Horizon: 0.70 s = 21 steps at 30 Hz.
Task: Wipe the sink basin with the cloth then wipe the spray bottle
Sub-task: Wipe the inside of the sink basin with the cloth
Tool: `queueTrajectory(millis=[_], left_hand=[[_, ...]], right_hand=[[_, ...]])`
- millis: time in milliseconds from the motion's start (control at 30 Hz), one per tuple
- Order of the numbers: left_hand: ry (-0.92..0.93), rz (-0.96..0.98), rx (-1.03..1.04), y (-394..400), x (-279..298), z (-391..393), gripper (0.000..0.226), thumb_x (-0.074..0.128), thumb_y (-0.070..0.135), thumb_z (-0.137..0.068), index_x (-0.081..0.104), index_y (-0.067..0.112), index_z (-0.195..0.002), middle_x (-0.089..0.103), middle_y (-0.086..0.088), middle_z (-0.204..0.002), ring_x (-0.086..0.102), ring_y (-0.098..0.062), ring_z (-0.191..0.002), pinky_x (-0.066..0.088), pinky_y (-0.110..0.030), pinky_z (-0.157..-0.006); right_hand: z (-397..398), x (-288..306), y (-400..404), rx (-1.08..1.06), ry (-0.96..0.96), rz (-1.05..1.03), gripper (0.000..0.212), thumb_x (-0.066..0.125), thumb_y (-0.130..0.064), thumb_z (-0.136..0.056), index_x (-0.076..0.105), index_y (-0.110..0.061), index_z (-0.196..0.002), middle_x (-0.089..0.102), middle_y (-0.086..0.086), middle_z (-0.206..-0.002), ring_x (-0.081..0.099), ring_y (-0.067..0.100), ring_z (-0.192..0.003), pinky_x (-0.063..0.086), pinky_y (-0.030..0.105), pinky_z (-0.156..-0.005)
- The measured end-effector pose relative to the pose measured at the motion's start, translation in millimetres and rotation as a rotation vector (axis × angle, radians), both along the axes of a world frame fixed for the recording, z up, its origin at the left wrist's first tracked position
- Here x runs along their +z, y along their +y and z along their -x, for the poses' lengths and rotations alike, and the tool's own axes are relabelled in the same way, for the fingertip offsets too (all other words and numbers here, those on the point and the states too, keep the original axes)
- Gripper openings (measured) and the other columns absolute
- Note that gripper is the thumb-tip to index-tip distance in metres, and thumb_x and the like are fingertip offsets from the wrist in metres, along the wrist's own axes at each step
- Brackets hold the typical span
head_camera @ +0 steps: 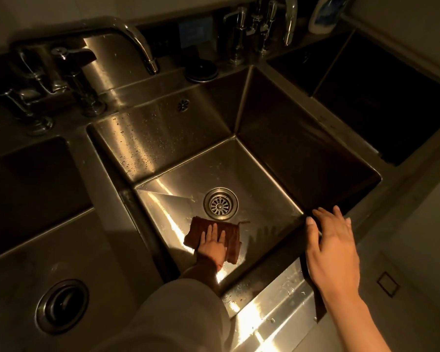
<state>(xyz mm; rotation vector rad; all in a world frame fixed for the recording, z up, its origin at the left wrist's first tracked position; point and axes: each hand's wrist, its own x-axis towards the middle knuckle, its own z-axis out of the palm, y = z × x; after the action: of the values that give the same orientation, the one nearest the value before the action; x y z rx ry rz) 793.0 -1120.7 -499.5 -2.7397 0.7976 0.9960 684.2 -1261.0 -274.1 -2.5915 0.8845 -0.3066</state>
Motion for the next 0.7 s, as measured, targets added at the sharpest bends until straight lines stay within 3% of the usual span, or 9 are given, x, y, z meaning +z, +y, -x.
queueTrajectory(millis=[367,700], left_hand=[[0.076,-0.002,0.013,3,-4,-1,0.064,0.028,0.035,-0.104,-0.009,0.017,-0.153,-0.023,-0.012,-0.158,-0.018,-0.027,-0.148,-0.005,-0.043,-0.12],[0.079,0.031,0.428,-7,6,7,0.064,0.027,0.035,-0.104,-0.01,0.015,-0.153,-0.021,-0.014,-0.159,-0.015,-0.029,-0.148,-0.001,-0.044,-0.121]], right_hand=[[4,-1,-3,0.022,-0.051,-0.025,0.041,0.034,-0.029,-0.095,0.054,-0.006,-0.122,0.055,0.013,-0.13,0.031,0.021,-0.136,0.012,0.033,-0.114],[5,-2,-3,0.031,-0.08,-0.053,0.042,0.033,-0.03,-0.095,0.054,-0.006,-0.122,0.054,0.013,-0.131,0.03,0.021,-0.136,0.013,0.034,-0.114]])
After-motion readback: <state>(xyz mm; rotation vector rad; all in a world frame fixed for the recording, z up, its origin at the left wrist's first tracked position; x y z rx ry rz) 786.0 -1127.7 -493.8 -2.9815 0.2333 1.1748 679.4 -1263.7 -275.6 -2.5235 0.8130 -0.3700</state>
